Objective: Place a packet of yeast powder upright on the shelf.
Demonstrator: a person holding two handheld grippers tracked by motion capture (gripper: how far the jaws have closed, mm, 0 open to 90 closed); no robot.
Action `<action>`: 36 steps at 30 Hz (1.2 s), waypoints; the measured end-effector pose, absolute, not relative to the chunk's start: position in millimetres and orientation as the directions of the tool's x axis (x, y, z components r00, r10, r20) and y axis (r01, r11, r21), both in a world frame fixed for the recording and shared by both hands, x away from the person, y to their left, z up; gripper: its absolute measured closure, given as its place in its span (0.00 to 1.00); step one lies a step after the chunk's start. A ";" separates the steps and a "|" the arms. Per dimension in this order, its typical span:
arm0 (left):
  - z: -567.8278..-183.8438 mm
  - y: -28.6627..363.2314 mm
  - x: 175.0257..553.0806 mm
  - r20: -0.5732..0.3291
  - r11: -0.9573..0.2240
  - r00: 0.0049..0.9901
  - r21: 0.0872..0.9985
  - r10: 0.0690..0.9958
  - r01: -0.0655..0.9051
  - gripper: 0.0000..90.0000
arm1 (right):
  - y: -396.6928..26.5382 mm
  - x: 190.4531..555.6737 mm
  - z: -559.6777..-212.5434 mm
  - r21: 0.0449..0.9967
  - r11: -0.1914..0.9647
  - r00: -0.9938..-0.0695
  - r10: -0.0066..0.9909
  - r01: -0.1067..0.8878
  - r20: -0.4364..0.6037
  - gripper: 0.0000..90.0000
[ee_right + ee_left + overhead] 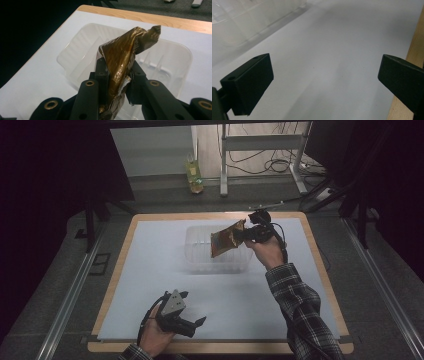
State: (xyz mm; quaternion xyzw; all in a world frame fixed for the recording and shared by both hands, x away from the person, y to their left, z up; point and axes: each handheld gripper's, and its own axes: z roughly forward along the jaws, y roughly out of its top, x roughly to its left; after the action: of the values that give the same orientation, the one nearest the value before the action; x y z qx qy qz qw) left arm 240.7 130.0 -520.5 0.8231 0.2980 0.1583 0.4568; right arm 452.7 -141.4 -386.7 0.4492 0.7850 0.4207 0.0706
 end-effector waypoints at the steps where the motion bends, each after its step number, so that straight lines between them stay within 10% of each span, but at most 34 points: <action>1: -520.6 129.8 240.6 -0.012 -0.405 0.773 0.846 0.635 0.346 0.00 | -139.0 453.8 -386.5 0.724 0.241 -0.586 0.764 0.646 0.268 0.81; 36: -521.2 128.4 240.5 -0.013 -0.402 0.777 0.850 0.630 0.340 0.00 | -96.2 494.6 -418.9 0.708 0.158 -0.535 0.770 0.688 0.349 0.80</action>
State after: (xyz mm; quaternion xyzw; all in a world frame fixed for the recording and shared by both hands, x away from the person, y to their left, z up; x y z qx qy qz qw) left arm 240.5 128.4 -521.2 0.8224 0.2949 0.1574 0.4604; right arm 494.6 -96.2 -418.9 0.4799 0.7594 0.4369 0.0466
